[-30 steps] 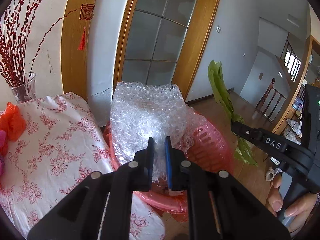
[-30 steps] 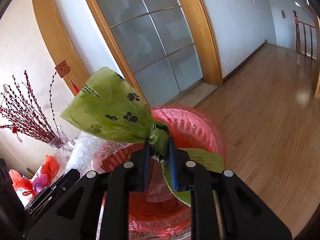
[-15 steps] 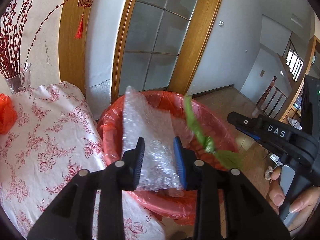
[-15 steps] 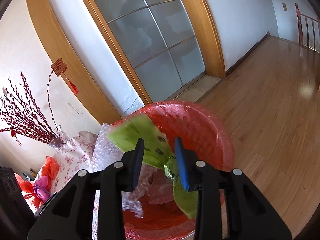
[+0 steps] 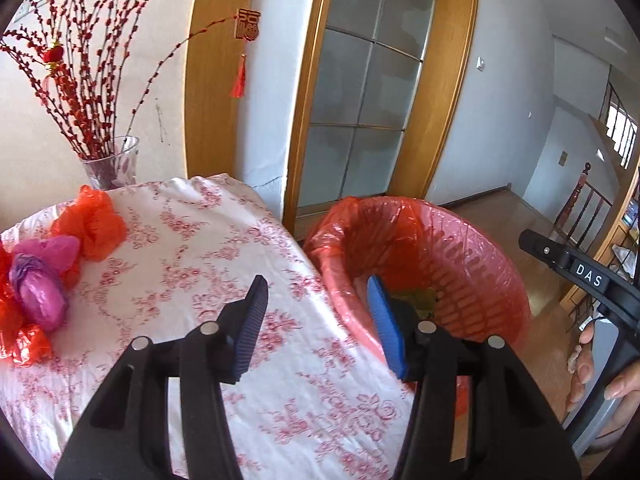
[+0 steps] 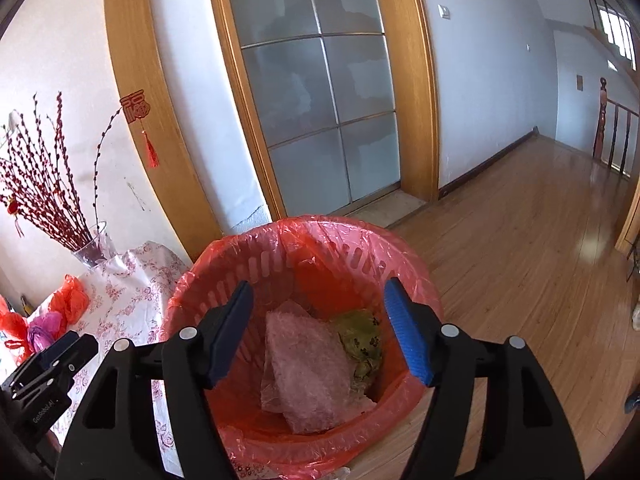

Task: Collect trash
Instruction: 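Open the right tool to drop the paw-print bag into the bin, then reach the right tool to the pink bag on the table and close on it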

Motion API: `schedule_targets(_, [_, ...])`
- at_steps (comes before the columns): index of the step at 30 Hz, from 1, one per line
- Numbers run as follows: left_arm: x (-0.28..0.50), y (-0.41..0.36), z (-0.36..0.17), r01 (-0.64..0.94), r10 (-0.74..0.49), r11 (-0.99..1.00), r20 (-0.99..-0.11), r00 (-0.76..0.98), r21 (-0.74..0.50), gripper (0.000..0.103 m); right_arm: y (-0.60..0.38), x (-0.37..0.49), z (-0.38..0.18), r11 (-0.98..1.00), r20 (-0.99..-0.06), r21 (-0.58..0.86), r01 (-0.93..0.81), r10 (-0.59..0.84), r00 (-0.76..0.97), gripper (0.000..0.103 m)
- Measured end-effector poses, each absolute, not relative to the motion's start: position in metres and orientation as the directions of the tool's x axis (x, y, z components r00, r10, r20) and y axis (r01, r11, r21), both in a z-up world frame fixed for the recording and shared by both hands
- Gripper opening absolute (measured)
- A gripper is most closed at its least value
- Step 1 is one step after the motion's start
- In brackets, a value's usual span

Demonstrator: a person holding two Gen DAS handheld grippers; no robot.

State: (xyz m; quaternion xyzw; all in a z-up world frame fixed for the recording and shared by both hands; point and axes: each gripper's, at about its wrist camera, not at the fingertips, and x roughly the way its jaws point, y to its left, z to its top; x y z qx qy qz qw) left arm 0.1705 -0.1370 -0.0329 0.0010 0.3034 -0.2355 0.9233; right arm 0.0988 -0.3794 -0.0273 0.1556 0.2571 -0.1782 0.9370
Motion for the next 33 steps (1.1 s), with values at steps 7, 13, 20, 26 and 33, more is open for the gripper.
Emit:
schedule_targets(7, [0.154,-0.076,-0.026,0.332,-0.334,0.938,-0.533,0.777,-0.103,0.057,-0.342,0.110,-0.027,0.926,-0.542,0.207,0.315,-0.160,0.825,0.068])
schedule_targets(13, [0.141,-0.029,-0.024,0.240,-0.233,0.969,-0.515,0.825,-0.054,0.060,-0.295,0.125,-0.026,0.963,-0.551,0.179,0.202,-0.071,0.832,0.068])
schedule_targets(20, [0.125,0.023,-0.025,0.135,-0.129,0.991,-0.505,0.853,-0.026,0.061,-0.234,0.143,-0.025,0.983,-0.562,0.174,0.052,0.056,0.825,0.066])
schedule_targets(26, [0.116,0.069,-0.029,0.036,-0.040,0.999,-0.508,0.861,-0.019,0.061,-0.183,0.163,-0.026,0.979,-0.580,0.192,-0.063,0.165,0.798,0.058])
schedule_targets(33, [0.108,0.120,-0.030,-0.076,0.042,0.996,-0.505,0.862,-0.048,0.061,-0.106,0.201,-0.030,0.952,-0.603,0.214,-0.218,0.305,0.737,0.051])
